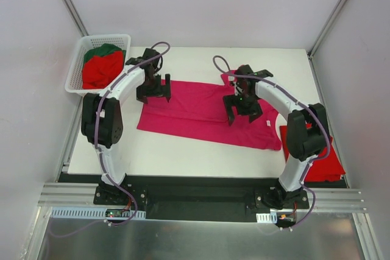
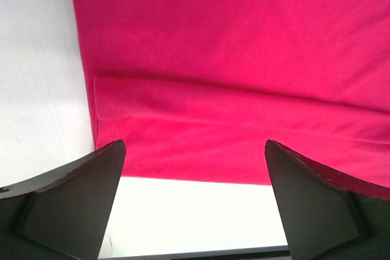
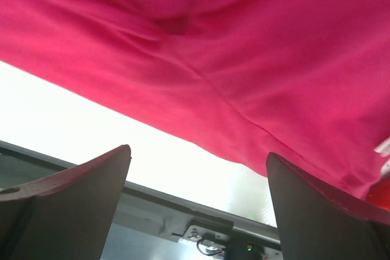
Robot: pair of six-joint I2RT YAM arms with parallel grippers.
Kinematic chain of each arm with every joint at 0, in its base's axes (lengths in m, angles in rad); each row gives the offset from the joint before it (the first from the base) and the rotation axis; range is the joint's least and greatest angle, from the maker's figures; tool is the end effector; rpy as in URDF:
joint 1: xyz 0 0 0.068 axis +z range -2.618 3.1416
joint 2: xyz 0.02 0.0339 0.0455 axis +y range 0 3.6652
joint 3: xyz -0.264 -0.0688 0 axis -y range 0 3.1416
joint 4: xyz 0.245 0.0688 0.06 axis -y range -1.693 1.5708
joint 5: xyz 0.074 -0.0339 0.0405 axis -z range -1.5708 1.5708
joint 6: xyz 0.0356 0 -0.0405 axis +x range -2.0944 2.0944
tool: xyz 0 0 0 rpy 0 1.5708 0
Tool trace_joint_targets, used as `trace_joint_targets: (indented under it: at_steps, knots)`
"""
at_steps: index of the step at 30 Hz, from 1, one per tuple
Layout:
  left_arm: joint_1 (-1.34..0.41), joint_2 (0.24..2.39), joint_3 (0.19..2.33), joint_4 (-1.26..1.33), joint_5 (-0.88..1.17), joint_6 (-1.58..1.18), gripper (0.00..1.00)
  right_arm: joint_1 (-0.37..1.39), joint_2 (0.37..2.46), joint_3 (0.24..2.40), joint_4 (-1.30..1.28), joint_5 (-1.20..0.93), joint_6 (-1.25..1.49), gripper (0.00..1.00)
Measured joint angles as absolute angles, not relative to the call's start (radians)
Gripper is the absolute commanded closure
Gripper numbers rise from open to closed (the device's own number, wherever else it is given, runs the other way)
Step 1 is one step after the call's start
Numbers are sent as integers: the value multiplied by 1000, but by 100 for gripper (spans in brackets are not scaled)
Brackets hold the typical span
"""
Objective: Fold and stack the t-shirts
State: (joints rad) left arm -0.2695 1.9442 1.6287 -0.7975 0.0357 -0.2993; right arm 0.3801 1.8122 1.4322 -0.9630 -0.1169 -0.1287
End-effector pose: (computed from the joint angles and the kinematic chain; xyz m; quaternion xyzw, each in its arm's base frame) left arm 0.4009 -0.1121 0.2420 -0.0105 0.9737 -0.0803 0.2129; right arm 0.3305 0.1365 0.2282 -0.2560 0.9582 0.0718 0.1053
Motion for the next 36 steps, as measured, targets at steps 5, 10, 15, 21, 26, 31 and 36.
trace_joint_targets:
  at_steps: [5,10,15,21,26,31,36]
  knots:
    - [-265,1860,1468,-788,33,-319,1,522,1810,1430,-906,-73,-150,4]
    - [-176,1779,1299,-775,71,-362,1,629,1867,1502,-892,3,-186,4]
    - [-111,1708,1268,-752,68,-356,1,657,1919,1550,-879,46,-194,4]
    - [-162,1771,1346,-730,36,-310,1,646,1912,1534,-899,103,-197,4]
    - [-209,1859,1405,-729,-48,-285,1,613,1838,1423,-915,132,-180,4]
    - [-250,1906,1403,-749,-125,-270,1,551,1736,1335,-932,136,-127,4]
    - [-276,1910,1374,-757,-168,-269,1,501,1678,1250,-917,111,-72,4]
